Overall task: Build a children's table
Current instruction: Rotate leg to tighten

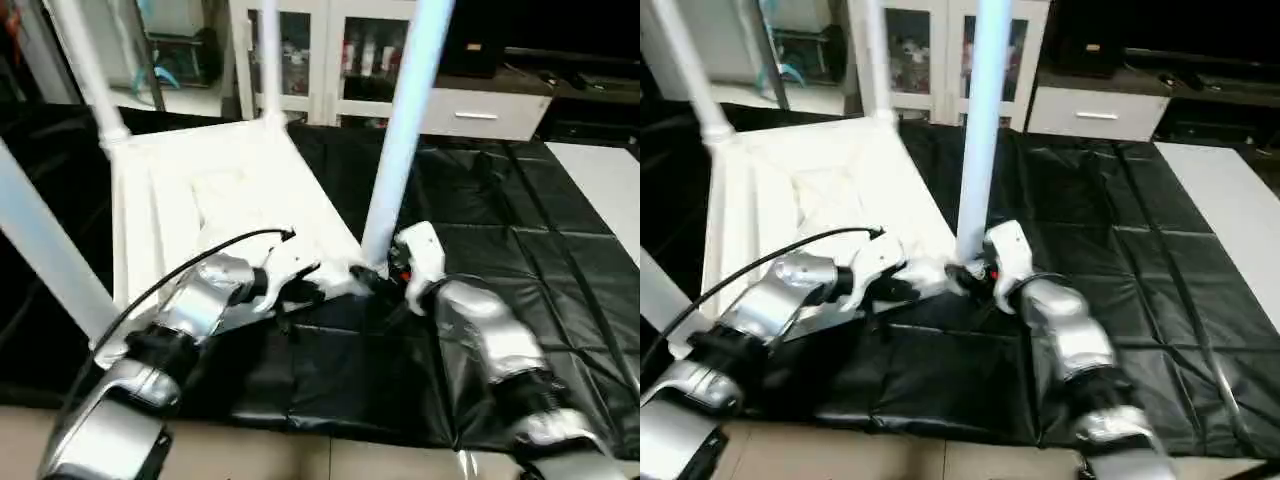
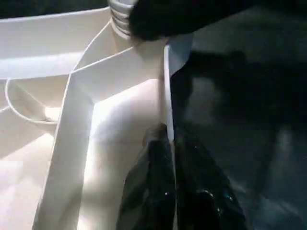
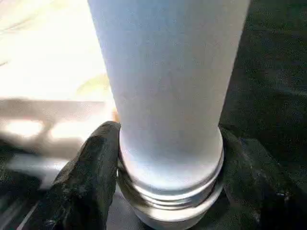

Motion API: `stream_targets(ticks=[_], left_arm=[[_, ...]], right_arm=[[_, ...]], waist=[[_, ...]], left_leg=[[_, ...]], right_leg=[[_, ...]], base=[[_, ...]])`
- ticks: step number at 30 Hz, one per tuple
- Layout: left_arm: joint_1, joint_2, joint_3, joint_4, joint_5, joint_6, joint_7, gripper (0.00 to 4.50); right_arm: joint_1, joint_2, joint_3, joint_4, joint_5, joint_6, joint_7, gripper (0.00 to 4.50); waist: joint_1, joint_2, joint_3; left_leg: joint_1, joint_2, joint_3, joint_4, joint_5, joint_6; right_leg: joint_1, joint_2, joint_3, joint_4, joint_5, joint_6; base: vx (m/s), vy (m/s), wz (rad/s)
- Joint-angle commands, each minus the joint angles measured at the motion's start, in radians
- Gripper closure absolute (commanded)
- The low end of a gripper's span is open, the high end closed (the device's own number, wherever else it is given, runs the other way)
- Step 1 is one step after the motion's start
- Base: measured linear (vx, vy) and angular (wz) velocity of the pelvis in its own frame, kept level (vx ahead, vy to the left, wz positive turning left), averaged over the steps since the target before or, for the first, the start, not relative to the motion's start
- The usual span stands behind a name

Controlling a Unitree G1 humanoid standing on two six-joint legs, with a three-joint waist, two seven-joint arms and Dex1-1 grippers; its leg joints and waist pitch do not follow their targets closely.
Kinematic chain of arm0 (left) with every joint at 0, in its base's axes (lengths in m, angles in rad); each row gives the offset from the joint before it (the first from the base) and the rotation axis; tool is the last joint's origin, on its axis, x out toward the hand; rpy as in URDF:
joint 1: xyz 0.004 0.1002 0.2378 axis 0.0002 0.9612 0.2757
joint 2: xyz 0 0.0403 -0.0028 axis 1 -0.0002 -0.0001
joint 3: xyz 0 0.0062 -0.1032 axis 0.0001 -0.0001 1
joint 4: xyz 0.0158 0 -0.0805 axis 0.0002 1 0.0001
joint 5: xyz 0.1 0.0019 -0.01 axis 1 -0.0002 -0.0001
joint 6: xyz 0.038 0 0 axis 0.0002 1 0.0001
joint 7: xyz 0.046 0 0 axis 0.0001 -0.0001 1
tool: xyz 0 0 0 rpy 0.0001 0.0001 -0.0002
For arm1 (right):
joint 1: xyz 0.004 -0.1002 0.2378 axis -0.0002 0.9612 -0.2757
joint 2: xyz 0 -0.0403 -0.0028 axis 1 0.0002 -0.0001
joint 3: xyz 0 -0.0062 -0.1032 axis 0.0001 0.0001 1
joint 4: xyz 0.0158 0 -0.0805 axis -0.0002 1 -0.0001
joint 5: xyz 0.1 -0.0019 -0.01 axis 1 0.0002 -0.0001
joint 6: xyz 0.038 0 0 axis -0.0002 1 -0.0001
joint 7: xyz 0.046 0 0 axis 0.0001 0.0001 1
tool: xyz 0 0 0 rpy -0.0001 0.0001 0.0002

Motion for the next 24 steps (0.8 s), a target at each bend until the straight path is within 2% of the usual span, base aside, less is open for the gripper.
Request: stream_targets(ticks=[1,4,6,7,9,10,12,13,15,16,17,18,19,20,21,22,24], left_arm=[[-0.012,-0.03,0.002,0.017,0.004,-0.004,0.049,4.5],[-0.035,-0.063,0.017,0.06,0.015,-0.002,0.154,4.5],[-0.04,-0.067,0.017,0.07,0.023,-0.008,0.177,4.5],[-0.043,-0.071,0.017,0.078,0.03,-0.015,0.191,4.5],[-0.043,-0.072,0.016,0.08,0.032,-0.017,0.193,4.5],[-0.044,-0.075,0.02,0.087,0.034,-0.027,0.194,4.5],[-0.04,-0.072,0.022,0.083,0.032,-0.031,0.19,4.5],[-0.031,-0.059,0.02,0.07,0.026,-0.042,0.172,4.5],[-0.023,-0.04,0.018,0.056,0.022,-0.052,0.15,4.5],[-0.018,-0.032,0.02,0.049,0.018,-0.052,0.138,4.5],[-0.012,-0.021,0.02,0.04,0.016,-0.052,0.124,4.5],[-0.009,-0.016,0.018,0.036,0.016,-0.056,0.113,4.5],[-0.006,-0.009,0.017,0.032,0.017,-0.064,0.099,4.5],[0.003,0.004,0.013,0.02,0.013,-0.076,0.066,4.5],[0.009,0.013,0.01,0.012,0.01,-0.083,0.044,4.5],[0.024,0.031,0.01,-0.008,-0.006,-0.093,-0.008,4.5],[0.028,0.038,0.008,-0.012,-0.01,-0.098,-0.025,4.5]], right_arm=[[-0.006,0.025,-0.029,0.069,-0.044,0.016,-0.165,1.82],[-0.05,0.118,-0.027,0.137,-0.068,-0.019,-0.317,1.83],[-0.061,0.141,-0.021,0.147,-0.067,-0.043,-0.317,1.83],[-0.068,0.162,-0.02,0.15,-0.061,-0.067,-0.311,1.83],[-0.069,0.165,-0.02,0.149,-0.059,-0.071,-0.308,1.83],[-0.07,0.178,-0.014,0.14,-0.063,-0.104,-0.285,1.83],[-0.064,0.175,-0.008,0.122,-0.061,-0.117,-0.253,1.83],[-0.055,0.162,-0.013,0.089,-0.058,-0.147,-0.236,1.48],[-0.046,0.133,-0.024,0.047,-0.051,-0.153,-0.222,1.13],[-0.041,0.116,-0.027,0.027,-0.048,-0.153,-0.213,1.13],[-0.034,0.094,-0.029,0.0,-0.046,-0.148,-0.197,0.93],[-0.03,0.082,-0.03,-0.013,-0.045,-0.146,-0.186,0.78],[-0.026,0.066,-0.033,-0.028,-0.044,-0.146,-0.171,0.7],[-0.019,0.03,-0.041,-0.056,-0.028,-0.126,-0.122,0.67],[-0.014,0.007,-0.047,-0.074,-0.017,-0.112,-0.09,0.6],[-0.001,-0.054,-0.043,-0.112,0.003,-0.077,0.008,0.48],[0.005,-0.074,-0.039,-0.126,0.012,-0.065,0.052,0.35]], waist=[[0.003,0.006,-0.051],[0.002,0.009,-0.052],[0.003,0.012,-0.053],[0.004,0.006,-0.053],[0.006,0.007,-0.053],[0.007,-0.002,-0.052],[0.01,-0.001,-0.052],[0.01,-0.008,-0.052],[0.014,-0.002,-0.053],[0.016,-0.004,-0.053],[0.017,-0.006,-0.055],[0.017,-0.006,-0.055],[0.016,-0.001,-0.054],[0.017,-0.002,-0.055],[0.021,-0.008,-0.056],[0.022,-0.009,-0.055],[0.026,-0.008,-0.056]], left_leg=[[0.008,0.005,-0.008,-0.085,-0.392,-0.044],[0.009,0.005,-0.006,-0.086,-0.408,-0.039],[0.011,0.005,-0.006,-0.087,-0.408,-0.039],[0.01,0.006,-0.004,-0.086,-0.409,-0.031],[0.007,0.006,-0.003,-0.087,-0.391,-0.023],[0.005,0.006,0.0,-0.086,-0.382,-0.016],[0.004,0.005,0.002,-0.086,-0.359,-0.007],[0.003,0.005,0.003,-0.086,-0.354,-0.003],[0.005,0.006,0.004,-0.086,-0.339,0.0],[0.002,0.006,0.004,-0.086,-0.328,0.004],[-0.004,0.006,0.003,-0.087,-0.302,0.009],[-0.004,0.006,0.003,-0.087,-0.302,0.009],[-0.004,0.007,0.003,-0.086,-0.288,0.007],[-0.003,0.007,0.004,-0.086,-0.286,0.007],[-0.001,0.007,0.005,-0.084,-0.274,0.017],[-0.001,0.008,0.007,-0.083,-0.256,0.028],[-0.001,0.009,0.01,-0.079,-0.241,0.04]], right_leg=[[0.029,-0.037,0.02,-0.094,-0.473,-0.14],[0.028,-0.033,0.02,-0.092,-0.427,-0.149],[0.028,-0.032,0.022,-0.091,-0.395,-0.154],[0.027,-0.033,0.023,-0.089,-0.383,-0.158],[0.032,-0.033,0.024,-0.087,-0.36,-0.16],[0.032,-0.033,0.025,-0.087,-0.352,-0.161],[0.034,-0.034,0.027,-0.086,-0.348,-0.16],[0.035,-0.034,0.027,-0.088,-0.353,-0.158],[0.034,-0.036,0.028,-0.087,-0.351,-0.156],[0.039,-0.034,0.027,-0.086,-0.34,-0.153],[0.045,-0.035,0.027,-0.082,-0.316,-0.151],[0.045,-0.035,0.027,-0.082,-0.316,-0.151],[0.044,-0.034,0.026,-0.081,-0.296,-0.155],[0.044,-0.034,0.026,-0.08,-0.294,-0.159],[0.048,-0.034,0.026,-0.078,-0.282,-0.164],[0.048,-0.032,0.027,-0.077,-0.256,-0.173],[0.046,-0.033,0.028,-0.073,-0.223,-0.193]], base=[[0.0,0.0,0.0],[0.0,0.0,0.0],[0.0,0.0,0.0],[0.0,0.0,0.0],[0.0,0.0,0.0],[0.0,0.0,0.0],[0.0,0.0,0.0],[0.0,0.0,0.0],[0.0,0.0,0.0],[0.0,0.0,0.0],[0.0,0.0,0.0],[0.0,0.0,0.0],[0.0,0.0,0.0],[0.0,0.0,0.0],[0.0,0.0,0.0],[0.0,0.0,0.0],[0.0,0.0,0.0]])
